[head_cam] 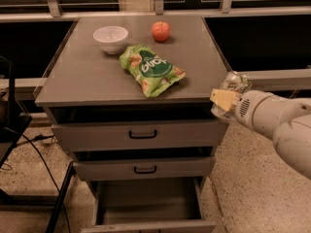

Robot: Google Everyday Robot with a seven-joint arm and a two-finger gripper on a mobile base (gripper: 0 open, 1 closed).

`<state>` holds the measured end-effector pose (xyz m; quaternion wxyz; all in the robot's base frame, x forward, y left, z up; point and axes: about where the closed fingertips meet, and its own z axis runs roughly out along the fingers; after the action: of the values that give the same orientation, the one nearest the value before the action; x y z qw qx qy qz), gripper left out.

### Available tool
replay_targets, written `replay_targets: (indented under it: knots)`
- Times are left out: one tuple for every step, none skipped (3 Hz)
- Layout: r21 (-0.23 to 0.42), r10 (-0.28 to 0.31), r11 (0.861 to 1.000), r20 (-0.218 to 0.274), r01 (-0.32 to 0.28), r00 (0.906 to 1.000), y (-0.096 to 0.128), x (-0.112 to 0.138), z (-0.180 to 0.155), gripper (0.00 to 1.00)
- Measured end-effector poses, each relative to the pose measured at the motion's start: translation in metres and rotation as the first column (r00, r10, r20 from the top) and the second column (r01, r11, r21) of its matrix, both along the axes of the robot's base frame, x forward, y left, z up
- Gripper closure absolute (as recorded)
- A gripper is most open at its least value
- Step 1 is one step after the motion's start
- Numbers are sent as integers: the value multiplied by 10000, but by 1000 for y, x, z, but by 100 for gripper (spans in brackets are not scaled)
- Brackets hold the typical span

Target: Pick 7up can from bottom drawer and place on counter

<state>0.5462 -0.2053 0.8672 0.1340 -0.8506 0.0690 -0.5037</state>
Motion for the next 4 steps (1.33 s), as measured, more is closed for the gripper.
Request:
replay_targets:
  knots:
    - [-16,8,10000,7,-8,10000,0,0,0,100]
    - [-486,591,9974,1124,-539,9919,6,14,18,100]
    - [-827,1143,9917,2114,-988,9707,15,29,37,100]
    - [-1033,1638,9848,2875,-1395,9437,25,45,45,100]
